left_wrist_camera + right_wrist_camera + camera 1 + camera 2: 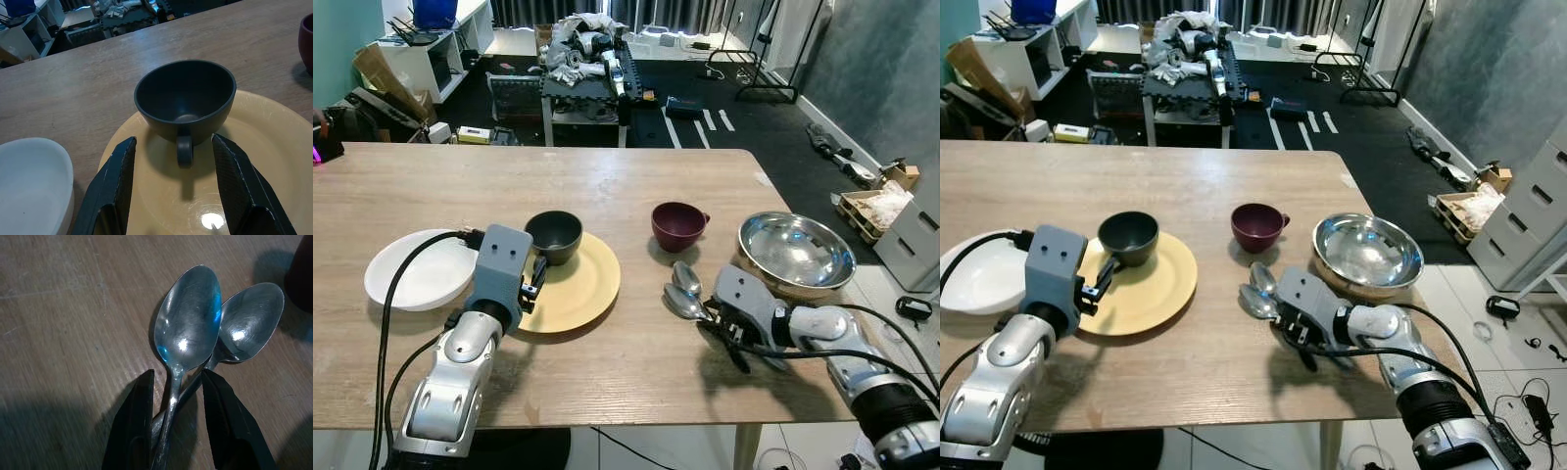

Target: Setting the table

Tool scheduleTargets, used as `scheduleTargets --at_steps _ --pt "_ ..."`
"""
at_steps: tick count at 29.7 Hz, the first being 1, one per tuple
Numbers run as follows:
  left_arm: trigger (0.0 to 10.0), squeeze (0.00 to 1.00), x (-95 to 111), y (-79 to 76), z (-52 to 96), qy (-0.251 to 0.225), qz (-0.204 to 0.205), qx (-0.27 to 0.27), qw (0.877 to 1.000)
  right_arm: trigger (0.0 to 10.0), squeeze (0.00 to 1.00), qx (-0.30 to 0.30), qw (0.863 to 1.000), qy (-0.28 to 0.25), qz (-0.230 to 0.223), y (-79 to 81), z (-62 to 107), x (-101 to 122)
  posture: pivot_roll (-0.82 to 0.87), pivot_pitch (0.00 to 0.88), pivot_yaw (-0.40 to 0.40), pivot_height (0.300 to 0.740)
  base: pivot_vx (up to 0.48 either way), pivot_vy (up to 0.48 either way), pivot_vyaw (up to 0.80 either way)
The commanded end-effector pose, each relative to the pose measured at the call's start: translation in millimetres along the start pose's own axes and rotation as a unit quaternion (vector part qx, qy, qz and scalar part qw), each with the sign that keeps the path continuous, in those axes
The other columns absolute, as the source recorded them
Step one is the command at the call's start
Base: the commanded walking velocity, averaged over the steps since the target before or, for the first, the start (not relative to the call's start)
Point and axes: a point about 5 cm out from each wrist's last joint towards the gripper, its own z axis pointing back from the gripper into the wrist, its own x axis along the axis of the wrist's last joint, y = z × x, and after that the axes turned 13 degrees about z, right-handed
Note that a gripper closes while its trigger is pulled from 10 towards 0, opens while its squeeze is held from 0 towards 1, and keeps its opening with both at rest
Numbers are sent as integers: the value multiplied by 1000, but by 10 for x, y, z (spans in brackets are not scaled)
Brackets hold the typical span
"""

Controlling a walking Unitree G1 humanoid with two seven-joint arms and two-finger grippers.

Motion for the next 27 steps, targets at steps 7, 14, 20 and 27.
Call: scheduleTargets --at_steps 7,14,20,27 --pt "10000 0 -36 12 15 10 5 6 1000 5373 0 55 997 54 -17 232 -18 -214 14 0 34 740 0 0 0" --pt "10000 0 -37 13 16 10 8 8 1000 8980 0 68 994 80 -30 279 -12 -303 15 0 28 740 0 0 0" --pt "10000 0 -37 14 18 10 9 9 1000 10000 0 65 994 77 -43 275 -27 -298 15 0 27 740 0 0 0" --pt "10000 0 -39 15 23 10 11 11 1000 10000 1000 78 992 77 -61 335 -49 -320 15 0 27 740 0 0 0"
